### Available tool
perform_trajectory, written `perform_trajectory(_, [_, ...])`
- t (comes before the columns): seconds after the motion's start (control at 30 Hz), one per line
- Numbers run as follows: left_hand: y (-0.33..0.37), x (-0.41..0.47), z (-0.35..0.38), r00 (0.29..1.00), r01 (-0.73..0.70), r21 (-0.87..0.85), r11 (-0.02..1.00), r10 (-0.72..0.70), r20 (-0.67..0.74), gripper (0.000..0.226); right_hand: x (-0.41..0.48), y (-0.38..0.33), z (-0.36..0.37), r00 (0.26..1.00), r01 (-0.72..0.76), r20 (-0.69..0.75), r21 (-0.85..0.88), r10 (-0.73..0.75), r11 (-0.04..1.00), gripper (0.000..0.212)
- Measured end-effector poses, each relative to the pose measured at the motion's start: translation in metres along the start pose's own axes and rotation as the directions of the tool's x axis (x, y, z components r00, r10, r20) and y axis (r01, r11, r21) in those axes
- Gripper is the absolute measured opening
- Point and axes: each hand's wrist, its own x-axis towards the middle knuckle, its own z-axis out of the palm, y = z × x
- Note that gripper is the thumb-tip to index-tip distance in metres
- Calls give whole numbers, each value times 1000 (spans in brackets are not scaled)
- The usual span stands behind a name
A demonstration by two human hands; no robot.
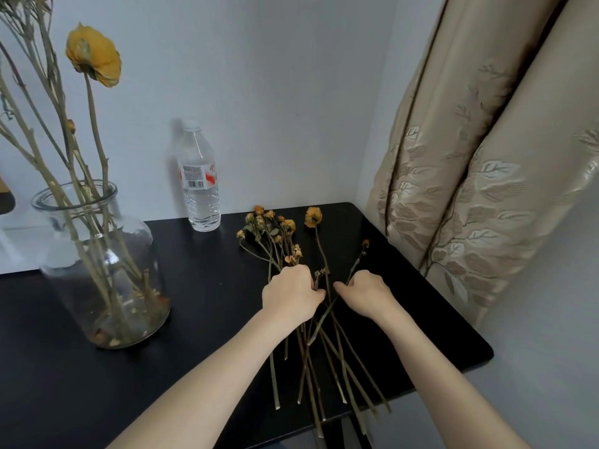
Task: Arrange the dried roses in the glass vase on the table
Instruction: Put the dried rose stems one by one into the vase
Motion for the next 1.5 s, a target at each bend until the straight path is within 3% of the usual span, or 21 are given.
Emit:
perform_trajectory(0.17, [0, 0, 2, 998, 50, 27, 998, -51, 31, 29, 2, 1, 2, 1000, -7, 7, 19, 6, 1000, 39])
perform_trajectory(0.5, [-8, 3, -8, 997, 80, -215, 973, -74, 38, 45, -6, -7, -5, 998, 22, -60, 131, -14, 991, 30])
perform_trajectory(0.73, [-8, 1, -25, 999, 46, -266, 963, -46, 7, 50, -17, -15, -16, 989, 93, -130, 158, -73, 983, 31])
perform_trajectory(1.0, [7, -9, -34, 994, -109, -18, 994, 109, -12, 37, -21, -21, -14, 985, 112, -152, 168, -87, 979, 31])
perform_trajectory(1.17, [12, -14, -34, 977, -195, 249, 949, 210, -36, 18, -19, -19, -12, 984, 122, -151, 180, -95, 976, 28])
perform_trajectory(1.23, [12, -14, -33, 975, -196, 266, 944, 216, -47, 10, -18, -19, -11, 985, 113, -151, 186, -85, 976, 27])
perform_trajectory(1.5, [-10, -9, -37, 995, -49, -74, 996, 42, -88, 40, -18, -21, -11, 980, 157, -157, 224, -124, 962, 25])
